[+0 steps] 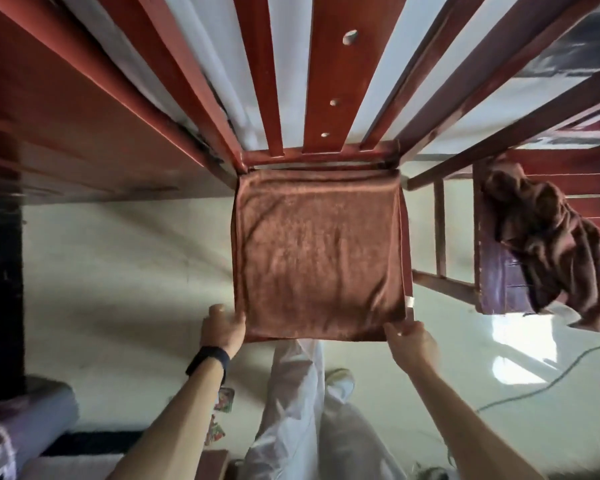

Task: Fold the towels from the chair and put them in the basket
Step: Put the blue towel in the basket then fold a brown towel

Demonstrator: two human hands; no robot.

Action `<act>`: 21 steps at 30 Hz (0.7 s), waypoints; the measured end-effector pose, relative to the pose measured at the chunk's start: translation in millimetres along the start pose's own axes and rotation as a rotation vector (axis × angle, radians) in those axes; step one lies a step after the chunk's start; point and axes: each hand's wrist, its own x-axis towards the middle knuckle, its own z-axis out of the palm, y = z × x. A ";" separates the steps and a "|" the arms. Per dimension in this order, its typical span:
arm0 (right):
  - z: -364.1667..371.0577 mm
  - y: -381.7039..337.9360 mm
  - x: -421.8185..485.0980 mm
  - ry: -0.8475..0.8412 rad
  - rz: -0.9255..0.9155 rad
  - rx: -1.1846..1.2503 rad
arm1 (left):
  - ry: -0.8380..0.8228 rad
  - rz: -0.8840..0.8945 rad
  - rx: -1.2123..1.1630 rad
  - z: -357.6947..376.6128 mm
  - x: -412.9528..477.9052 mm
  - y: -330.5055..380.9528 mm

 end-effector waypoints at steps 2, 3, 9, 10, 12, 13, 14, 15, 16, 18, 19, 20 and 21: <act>19.8 19.4 -1.2 -0.056 0.044 0.125 | -0.001 -0.009 -0.073 15.0 -11.0 -24.1; 28.0 25.4 2.0 -0.085 0.054 0.221 | 0.031 0.002 -0.111 19.5 -15.3 -30.7; 40.4 29.6 11.6 -0.053 -0.016 0.430 | 0.149 0.070 -0.102 15.3 -22.2 -39.7; 37.7 28.7 9.3 -0.051 -0.030 0.447 | 0.130 0.062 -0.112 12.8 -24.4 -37.0; 27.2 27.2 3.9 -0.059 -0.043 0.490 | 0.069 -0.008 -0.342 6.9 -27.4 -32.4; 18.6 23.3 1.2 -0.067 -0.051 0.527 | 0.007 -0.058 -0.521 3.4 -30.4 -28.1; 7.6 17.4 -1.2 -0.070 -0.064 0.571 | -0.066 -0.101 -0.683 -1.6 -33.7 -23.9; -6.6 9.5 -3.4 -0.063 -0.083 0.612 | -0.128 -0.113 -0.791 -8.4 -36.8 -20.2; -22.4 0.3 -6.7 -0.051 -0.112 0.661 | -0.167 -0.106 -0.846 -17.1 -41.0 -15.8; -58.0 -19.7 -22.2 -0.042 -0.197 0.791 | -0.219 -0.057 -0.954 -39.6 -53.9 -3.3; -76.4 -28.0 -33.4 -0.028 -0.251 0.846 | -0.211 -0.023 -1.026 -51.0 -61.3 3.8; -93.8 -33.9 -46.3 -0.005 -0.314 0.882 | -0.184 0.024 -1.077 -60.4 -67.9 9.6; -108.9 -36.8 -58.0 0.031 -0.382 0.898 | -0.157 0.068 -1.101 -67.4 -73.9 13.7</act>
